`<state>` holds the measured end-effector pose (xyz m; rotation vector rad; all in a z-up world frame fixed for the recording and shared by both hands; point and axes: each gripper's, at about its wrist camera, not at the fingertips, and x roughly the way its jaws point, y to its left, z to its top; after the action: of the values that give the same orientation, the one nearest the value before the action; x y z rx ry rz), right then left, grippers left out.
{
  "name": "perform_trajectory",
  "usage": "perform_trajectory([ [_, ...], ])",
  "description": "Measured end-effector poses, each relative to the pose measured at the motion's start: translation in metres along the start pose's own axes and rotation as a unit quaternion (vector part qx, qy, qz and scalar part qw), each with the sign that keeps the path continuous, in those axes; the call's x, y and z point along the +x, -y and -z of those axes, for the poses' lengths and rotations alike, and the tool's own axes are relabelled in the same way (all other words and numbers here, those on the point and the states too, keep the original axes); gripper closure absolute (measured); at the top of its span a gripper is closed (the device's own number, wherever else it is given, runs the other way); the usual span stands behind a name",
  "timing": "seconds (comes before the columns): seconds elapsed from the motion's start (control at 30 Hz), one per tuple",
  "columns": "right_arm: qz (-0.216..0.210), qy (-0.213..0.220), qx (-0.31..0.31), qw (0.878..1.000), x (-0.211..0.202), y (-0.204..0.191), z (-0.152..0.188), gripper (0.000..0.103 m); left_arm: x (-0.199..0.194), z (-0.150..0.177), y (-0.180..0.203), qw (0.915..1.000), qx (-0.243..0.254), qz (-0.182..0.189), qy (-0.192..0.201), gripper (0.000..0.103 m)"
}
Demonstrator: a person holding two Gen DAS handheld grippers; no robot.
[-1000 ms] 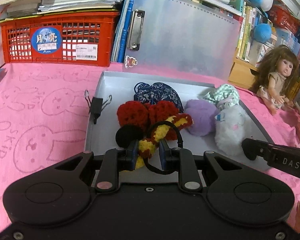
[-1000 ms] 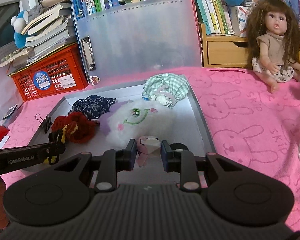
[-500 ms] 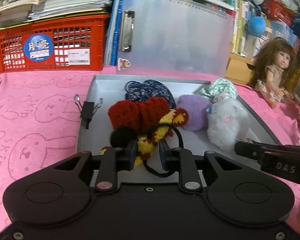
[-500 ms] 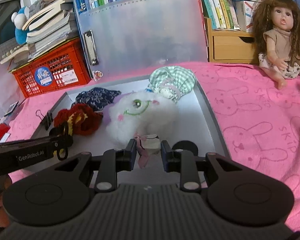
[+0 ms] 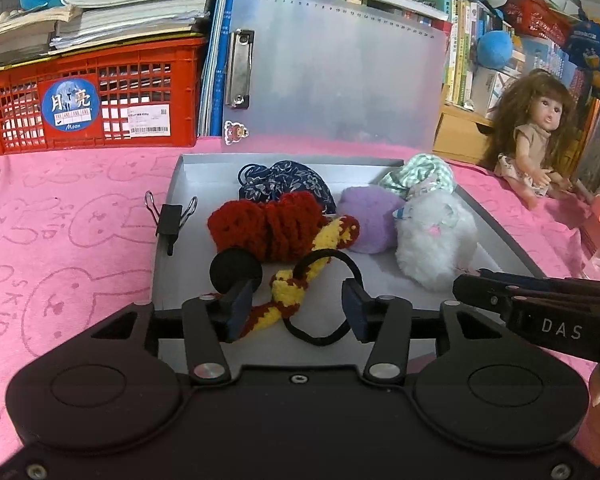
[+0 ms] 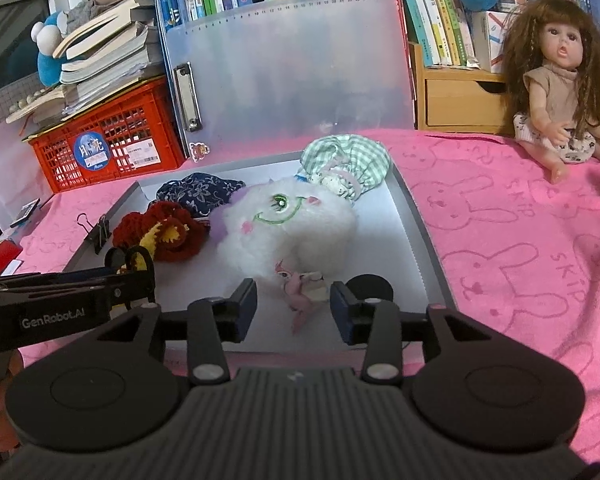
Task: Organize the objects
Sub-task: 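Open the left gripper to drop the crochet strip while the right gripper releases the paper, then move the left gripper to a black round cap while the right gripper reaches the sheer white bow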
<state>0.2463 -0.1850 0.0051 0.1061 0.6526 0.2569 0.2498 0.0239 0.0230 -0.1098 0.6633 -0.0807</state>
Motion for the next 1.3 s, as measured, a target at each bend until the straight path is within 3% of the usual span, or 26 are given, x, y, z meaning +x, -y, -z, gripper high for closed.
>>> perform_trajectory([
  [0.37, -0.014, 0.025, -0.024, 0.999, -0.030, -0.006, 0.005, 0.038, -0.033, 0.002, 0.000, 0.9997, 0.001, 0.009, 0.021, 0.047],
  [0.8, -0.064, 0.047, -0.068, 0.995, -0.063, -0.029, 0.020, 0.031, -0.077, 0.019, -0.009, 0.9991, 0.014, 0.001, 0.039, 0.036],
  [1.3, -0.093, 0.035, -0.111, 0.989, -0.069, -0.061, 0.043, 0.026, -0.116, 0.052, -0.037, 0.9990, 0.015, -0.017, 0.039, 0.032],
])
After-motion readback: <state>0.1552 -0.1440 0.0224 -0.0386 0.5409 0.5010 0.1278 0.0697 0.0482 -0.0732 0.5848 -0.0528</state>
